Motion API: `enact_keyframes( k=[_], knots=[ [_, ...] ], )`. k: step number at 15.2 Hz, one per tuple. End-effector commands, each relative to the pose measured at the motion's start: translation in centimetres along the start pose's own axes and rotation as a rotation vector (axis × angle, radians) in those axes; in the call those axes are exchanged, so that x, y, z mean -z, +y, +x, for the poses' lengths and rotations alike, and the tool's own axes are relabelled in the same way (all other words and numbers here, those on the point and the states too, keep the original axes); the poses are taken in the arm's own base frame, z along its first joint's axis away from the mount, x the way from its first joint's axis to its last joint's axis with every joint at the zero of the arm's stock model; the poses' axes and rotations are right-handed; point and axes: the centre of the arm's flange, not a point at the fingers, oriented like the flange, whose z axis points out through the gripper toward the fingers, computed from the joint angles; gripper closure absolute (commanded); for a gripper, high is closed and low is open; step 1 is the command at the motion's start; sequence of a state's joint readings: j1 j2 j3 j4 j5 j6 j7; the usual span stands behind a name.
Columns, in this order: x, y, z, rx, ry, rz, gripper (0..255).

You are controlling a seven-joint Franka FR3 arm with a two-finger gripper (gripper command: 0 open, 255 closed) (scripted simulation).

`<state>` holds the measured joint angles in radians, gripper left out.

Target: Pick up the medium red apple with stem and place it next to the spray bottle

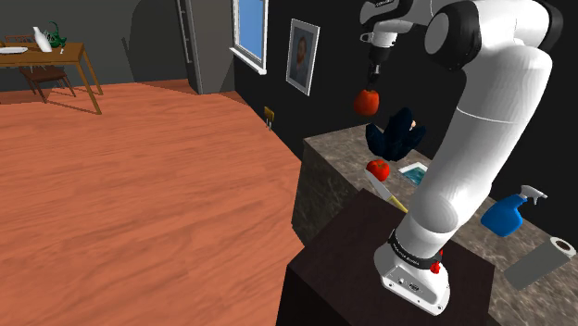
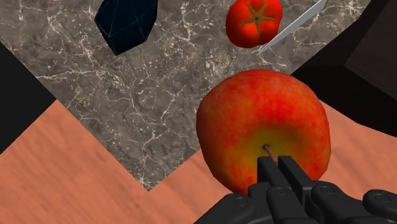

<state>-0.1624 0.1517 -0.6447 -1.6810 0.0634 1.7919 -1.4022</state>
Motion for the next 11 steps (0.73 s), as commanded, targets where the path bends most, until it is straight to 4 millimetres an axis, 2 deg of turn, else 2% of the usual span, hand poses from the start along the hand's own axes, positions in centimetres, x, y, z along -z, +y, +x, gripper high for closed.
enact_keyframes(
  k=[1, 11],
  knots=[
    [0.1, -1.3, -1.7, 0.0, -0.001, 0.0, 255],
    [-0.3, -9.7, -11.9, 0.0, 0.0, 0.0, 255]
  ],
)
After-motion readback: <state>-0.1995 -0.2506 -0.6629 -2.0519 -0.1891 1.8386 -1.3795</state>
